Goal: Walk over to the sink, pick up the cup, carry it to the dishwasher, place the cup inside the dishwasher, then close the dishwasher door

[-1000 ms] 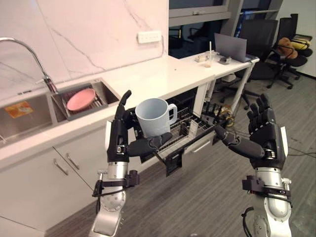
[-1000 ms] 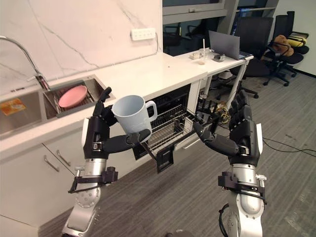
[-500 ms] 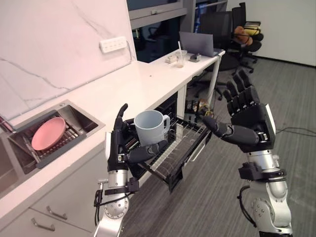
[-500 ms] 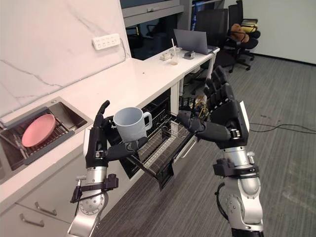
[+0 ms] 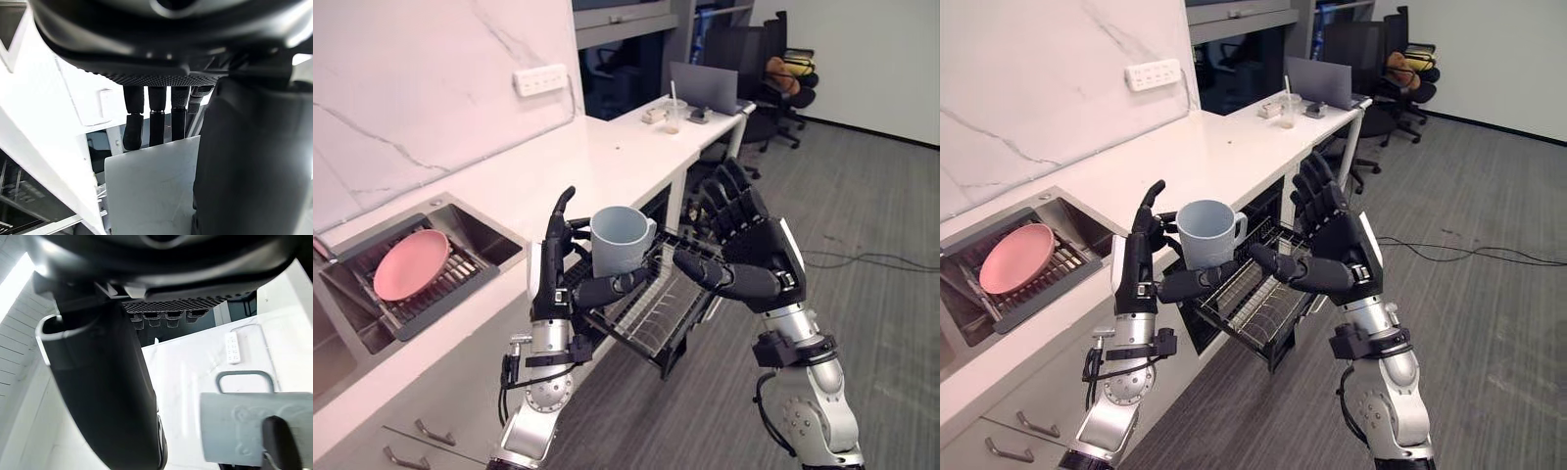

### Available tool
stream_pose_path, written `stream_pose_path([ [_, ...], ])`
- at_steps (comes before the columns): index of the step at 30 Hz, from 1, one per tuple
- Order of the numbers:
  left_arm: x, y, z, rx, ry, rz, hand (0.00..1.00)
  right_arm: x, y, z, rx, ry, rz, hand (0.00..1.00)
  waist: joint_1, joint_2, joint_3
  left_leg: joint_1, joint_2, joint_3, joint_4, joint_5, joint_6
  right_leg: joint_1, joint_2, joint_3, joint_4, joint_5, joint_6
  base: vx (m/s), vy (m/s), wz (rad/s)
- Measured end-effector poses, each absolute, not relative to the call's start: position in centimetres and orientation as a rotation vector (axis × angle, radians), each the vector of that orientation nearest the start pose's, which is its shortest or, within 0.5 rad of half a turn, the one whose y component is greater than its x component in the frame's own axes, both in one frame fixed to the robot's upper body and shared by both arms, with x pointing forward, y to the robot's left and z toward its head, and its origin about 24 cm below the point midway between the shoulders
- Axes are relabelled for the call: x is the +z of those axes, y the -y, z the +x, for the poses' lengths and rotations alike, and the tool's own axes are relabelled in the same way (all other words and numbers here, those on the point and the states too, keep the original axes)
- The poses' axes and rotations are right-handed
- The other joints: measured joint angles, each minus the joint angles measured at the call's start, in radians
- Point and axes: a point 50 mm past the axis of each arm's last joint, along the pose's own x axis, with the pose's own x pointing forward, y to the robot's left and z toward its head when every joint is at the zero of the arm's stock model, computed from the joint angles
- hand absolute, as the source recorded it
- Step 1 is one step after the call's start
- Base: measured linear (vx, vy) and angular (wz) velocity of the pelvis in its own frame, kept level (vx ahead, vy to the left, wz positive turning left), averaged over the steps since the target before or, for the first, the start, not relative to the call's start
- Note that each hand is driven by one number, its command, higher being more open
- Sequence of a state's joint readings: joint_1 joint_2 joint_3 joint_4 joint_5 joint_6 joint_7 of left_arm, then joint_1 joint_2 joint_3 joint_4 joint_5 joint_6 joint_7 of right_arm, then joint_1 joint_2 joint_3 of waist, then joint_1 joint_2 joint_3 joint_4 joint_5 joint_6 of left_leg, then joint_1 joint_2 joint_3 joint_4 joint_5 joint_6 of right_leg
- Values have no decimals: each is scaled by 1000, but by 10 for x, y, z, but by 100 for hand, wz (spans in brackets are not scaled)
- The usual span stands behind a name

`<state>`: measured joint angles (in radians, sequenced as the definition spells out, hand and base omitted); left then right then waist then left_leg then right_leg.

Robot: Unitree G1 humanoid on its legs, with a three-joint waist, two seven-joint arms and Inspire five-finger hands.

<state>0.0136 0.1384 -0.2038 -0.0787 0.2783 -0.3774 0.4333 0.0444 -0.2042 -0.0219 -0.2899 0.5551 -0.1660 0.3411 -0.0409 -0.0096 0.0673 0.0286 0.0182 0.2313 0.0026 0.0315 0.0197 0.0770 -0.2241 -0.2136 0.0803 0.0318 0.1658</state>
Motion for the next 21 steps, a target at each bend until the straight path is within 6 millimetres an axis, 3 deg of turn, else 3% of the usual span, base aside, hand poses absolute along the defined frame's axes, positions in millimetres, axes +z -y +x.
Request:
stream_pose_path([
  [2,93,-131,236,153,525,259,0,125,169,233,393,464,262,100,4,1,1,4,-3,-2,-26,7,2,3,1,-7,-11,-2,-2,-84,-10,4],
  [5,97,-128,236,141,553,286,0,134,164,239,419,485,221,100,21,-11,21,28,-21,-9,-99,48,-9,-3,-5,-32,-12,-74,-15,-118,-57,11],
  [10,104,-113,233,85,605,291,0,132,164,246,377,432,130,100,28,-18,16,4,1,-39,-98,90,-16,2,18,-70,-29,-48,-25,8,-47,18],
  [21,106,-108,234,58,612,285,0,118,158,257,380,316,106,100,25,-20,13,-7,0,-60,-98,101,-14,12,21,-94,-37,-39,-29,-10,3,7],
])
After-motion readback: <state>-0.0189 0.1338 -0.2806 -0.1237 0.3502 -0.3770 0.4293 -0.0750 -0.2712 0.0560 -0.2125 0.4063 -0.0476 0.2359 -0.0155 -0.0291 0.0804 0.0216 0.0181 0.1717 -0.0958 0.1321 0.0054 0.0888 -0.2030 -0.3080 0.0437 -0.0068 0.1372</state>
